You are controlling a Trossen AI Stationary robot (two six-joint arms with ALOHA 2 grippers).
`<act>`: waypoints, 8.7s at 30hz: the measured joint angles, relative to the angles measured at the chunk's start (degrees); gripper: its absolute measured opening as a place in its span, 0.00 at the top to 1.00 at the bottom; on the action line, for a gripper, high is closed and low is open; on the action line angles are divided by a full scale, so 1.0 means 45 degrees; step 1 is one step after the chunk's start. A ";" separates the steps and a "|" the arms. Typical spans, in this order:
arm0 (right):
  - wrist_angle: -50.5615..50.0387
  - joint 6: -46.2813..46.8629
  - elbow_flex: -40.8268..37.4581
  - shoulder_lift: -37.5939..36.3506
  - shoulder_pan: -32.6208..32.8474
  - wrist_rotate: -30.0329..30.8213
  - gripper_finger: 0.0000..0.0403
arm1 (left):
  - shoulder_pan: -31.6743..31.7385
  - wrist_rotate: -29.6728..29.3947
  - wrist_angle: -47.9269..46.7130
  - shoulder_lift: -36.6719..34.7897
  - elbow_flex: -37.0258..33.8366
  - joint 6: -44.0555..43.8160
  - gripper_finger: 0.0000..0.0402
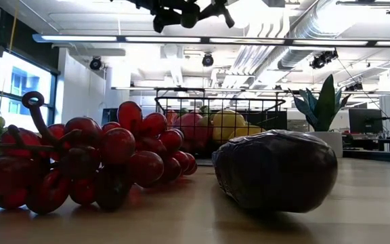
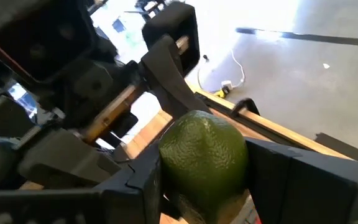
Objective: Build produce basket
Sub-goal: Put the lime into the wire basket, then put the green grapes into the wire basket
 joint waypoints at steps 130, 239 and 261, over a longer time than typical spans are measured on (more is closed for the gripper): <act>-0.2582 0.4063 -0.7431 -0.2156 0.2852 0.1456 0.36 | -0.3745 -0.3830 -0.9642 -0.0155 0.0005 -0.1265 0.31; -0.2343 0.0295 -0.7427 -0.2215 0.2921 0.0116 0.36 | -0.8416 -0.5620 -0.3891 -0.4582 -1.1842 -1.5141 0.82; 0.1911 0.1508 -0.7427 -0.2210 0.2902 0.1533 0.36 | -0.3120 -0.4106 0.2009 -0.7621 -1.1832 -0.8562 0.82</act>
